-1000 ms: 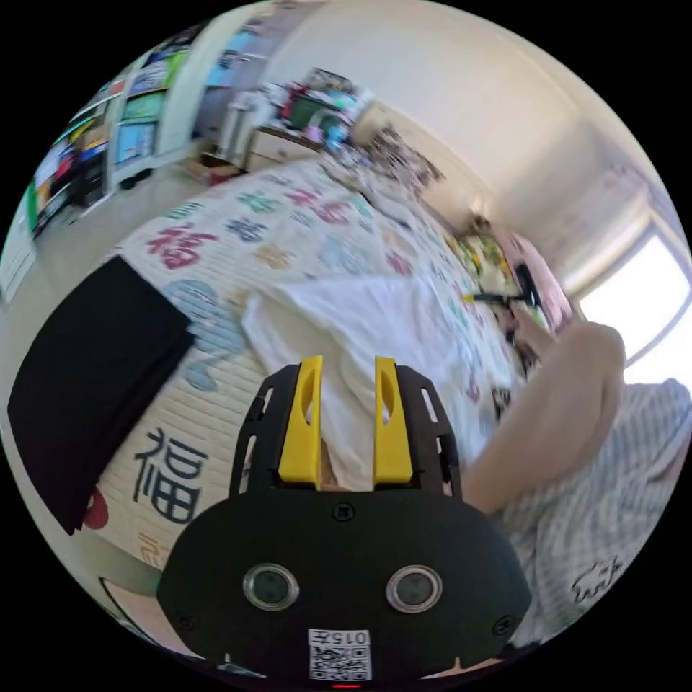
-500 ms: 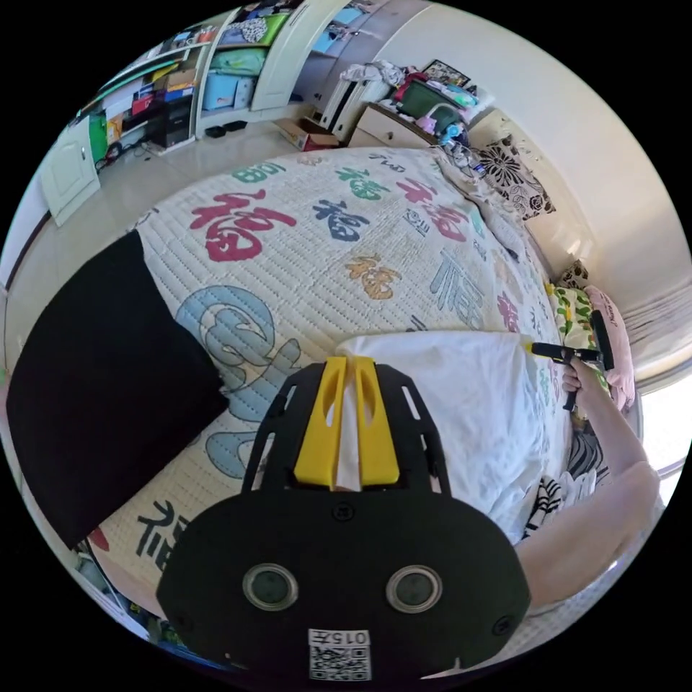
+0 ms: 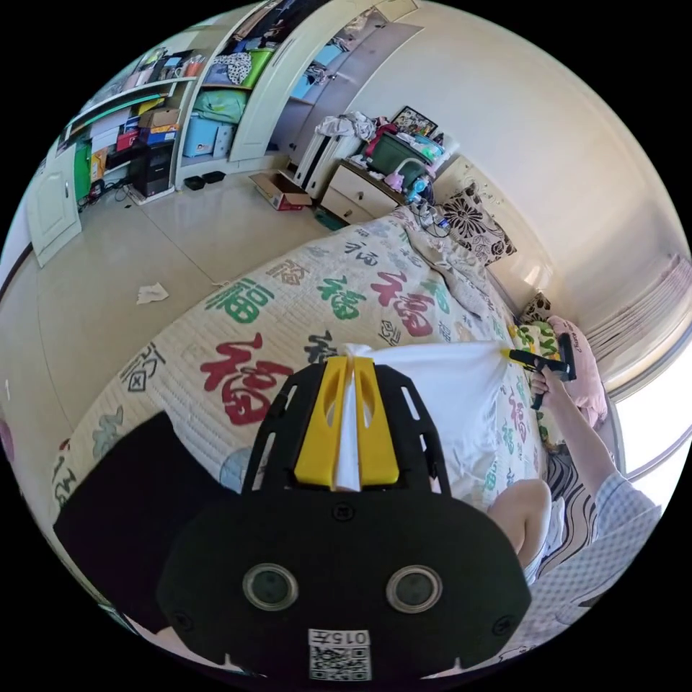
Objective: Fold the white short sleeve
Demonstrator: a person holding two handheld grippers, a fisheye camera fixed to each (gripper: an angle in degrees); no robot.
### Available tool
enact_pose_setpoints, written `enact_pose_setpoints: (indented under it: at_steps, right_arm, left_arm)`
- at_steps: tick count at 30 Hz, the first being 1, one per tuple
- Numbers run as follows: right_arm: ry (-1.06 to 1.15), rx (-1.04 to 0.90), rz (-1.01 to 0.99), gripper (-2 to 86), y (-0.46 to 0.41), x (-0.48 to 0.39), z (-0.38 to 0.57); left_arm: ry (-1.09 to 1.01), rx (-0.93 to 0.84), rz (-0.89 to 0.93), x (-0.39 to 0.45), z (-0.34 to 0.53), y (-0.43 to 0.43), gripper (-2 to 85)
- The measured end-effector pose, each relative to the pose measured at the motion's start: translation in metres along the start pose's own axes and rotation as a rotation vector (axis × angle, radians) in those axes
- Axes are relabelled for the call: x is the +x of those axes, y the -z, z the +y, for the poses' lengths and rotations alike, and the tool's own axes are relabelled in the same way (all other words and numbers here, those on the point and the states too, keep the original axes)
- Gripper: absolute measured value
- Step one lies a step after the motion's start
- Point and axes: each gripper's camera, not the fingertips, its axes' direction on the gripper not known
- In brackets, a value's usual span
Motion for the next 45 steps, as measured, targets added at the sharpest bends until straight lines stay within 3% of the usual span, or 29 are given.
enact_pose_setpoints:
  at_steps: [8, 13, 16, 21, 23, 25, 28, 40, 45]
  right_arm:
    - [-0.07, -0.097, 0.121, 3.9, -0.079, 0.023, -0.051]
    - [0.062, -0.05, 0.15, 7.0, -0.058, 0.032, -0.029]
    - [0.104, -0.037, 0.056, 6.8, -0.051, 0.037, -0.029]
    - [0.041, -0.126, -0.072, 8.0, -0.086, 0.039, -0.048]
    - [0.004, -0.127, -0.089, 4.6, -0.097, 0.041, -0.054]
    - [0.0, -0.107, -0.101, 0.9, -0.098, 0.041, -0.059]
    - [-0.006, -0.085, -0.103, -0.6, -0.099, 0.041, -0.067]
    - [-0.085, -0.017, -0.014, 2.6, -0.132, 0.033, -0.053]
    - [0.177, -0.089, -0.21, 5.9, -0.106, 0.004, 0.005]
  left_arm:
    - [0.031, -0.089, -0.13, -0.034, -0.037, -0.068, 3.0]
    - [-0.05, 0.014, -0.231, -0.027, -0.01, -0.035, 8.9]
    - [-0.086, 0.011, -0.163, -0.024, -0.002, -0.032, 8.5]
    - [0.088, -0.08, 0.034, -0.05, -0.015, -0.076, 8.9]
    - [0.138, -0.084, 0.139, -0.058, -0.016, -0.09, 6.9]
    - [0.15, -0.076, 0.138, -0.062, -0.02, -0.093, 1.3]
    - [0.128, -0.032, 0.157, -0.065, -0.03, -0.088, -0.2]
    - [0.173, 0.006, 0.054, -0.081, -0.026, -0.1, 2.2]
    - [0.052, -0.006, 0.124, -0.052, 0.026, -0.062, 6.6]
